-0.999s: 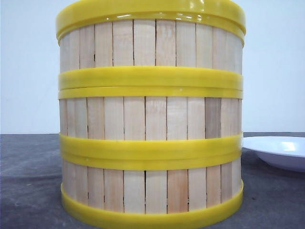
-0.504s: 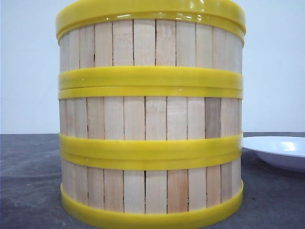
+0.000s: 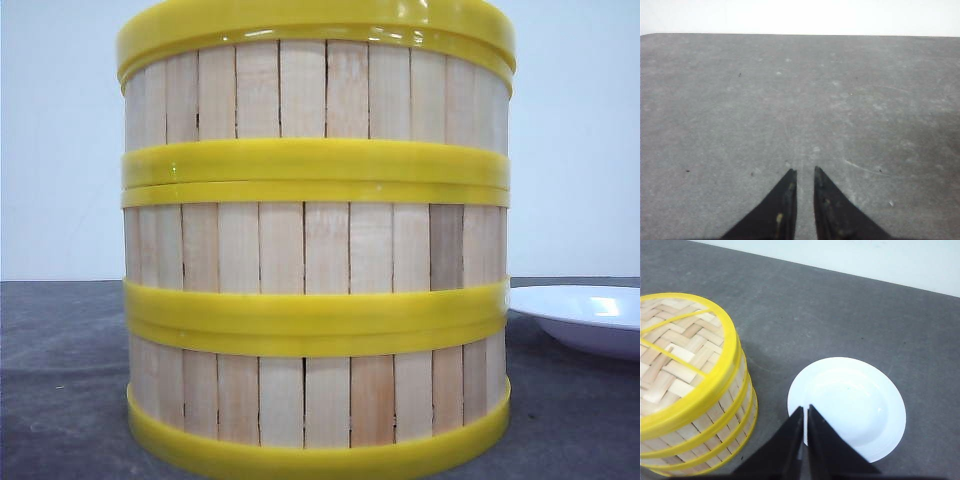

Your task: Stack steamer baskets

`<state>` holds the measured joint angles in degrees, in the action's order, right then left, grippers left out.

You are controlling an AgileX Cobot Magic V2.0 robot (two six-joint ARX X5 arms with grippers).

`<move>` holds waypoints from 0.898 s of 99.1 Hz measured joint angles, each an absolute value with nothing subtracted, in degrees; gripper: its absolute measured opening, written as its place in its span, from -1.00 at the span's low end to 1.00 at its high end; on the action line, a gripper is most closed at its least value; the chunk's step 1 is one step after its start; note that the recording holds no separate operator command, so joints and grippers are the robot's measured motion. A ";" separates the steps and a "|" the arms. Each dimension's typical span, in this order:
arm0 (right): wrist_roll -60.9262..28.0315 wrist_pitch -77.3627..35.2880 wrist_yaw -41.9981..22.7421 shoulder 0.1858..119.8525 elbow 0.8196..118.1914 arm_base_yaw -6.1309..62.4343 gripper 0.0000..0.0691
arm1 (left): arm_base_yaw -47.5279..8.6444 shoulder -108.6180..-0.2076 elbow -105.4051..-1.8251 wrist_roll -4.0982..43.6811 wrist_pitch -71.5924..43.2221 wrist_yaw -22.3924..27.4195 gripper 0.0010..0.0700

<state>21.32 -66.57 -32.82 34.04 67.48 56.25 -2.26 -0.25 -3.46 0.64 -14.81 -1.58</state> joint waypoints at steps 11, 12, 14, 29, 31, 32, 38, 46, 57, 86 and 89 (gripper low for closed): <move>21.32 -66.59 -32.84 34.04 67.48 56.25 -0.98 | -2.26 -0.25 -3.46 0.64 -14.81 -1.58 -0.93; 21.32 -66.59 -32.82 34.04 67.48 56.25 -0.98 | -2.26 -0.25 -3.46 0.64 -14.81 -1.56 -0.93; 21.32 -66.59 -32.82 34.04 67.48 56.25 -0.98 | -2.26 -0.25 -3.46 0.64 -14.81 -1.58 -0.93; 21.32 -66.59 -32.82 34.04 67.48 56.25 -0.98 | -2.26 -0.25 -3.46 0.64 -14.81 -1.58 -0.93; 21.32 -66.59 -32.82 34.04 67.48 56.25 -0.98 | -2.26 -0.25 -3.46 0.64 -14.83 -1.56 -0.93; 21.32 -66.59 -32.82 34.04 67.48 56.25 -0.98 | -2.26 -0.25 -3.46 0.64 -14.81 -1.56 -0.93; 21.32 -66.59 -32.82 34.04 67.48 56.25 -0.98 | -2.26 -0.25 -3.46 0.64 -14.81 -1.56 -0.93; 21.32 -66.59 -32.82 34.04 67.48 56.25 -0.98 | -2.26 -0.25 -3.46 0.64 -14.83 -1.58 -0.93; 21.32 -66.59 -32.82 34.04 67.48 56.25 -0.98 | -2.26 -0.25 -3.46 0.64 -14.81 -1.56 -0.93; 18.96 -63.07 -38.39 34.04 67.48 52.25 -0.98 | -2.26 -0.25 -3.46 0.64 -14.81 -1.58 -0.93; 17.93 -61.93 -38.26 34.04 67.48 50.74 -0.98 | -2.26 -0.25 -3.46 0.64 -14.83 -1.58 -0.93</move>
<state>17.93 -61.93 -38.26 34.04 67.48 50.74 -2.26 -0.25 -3.46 0.64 -14.83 -1.58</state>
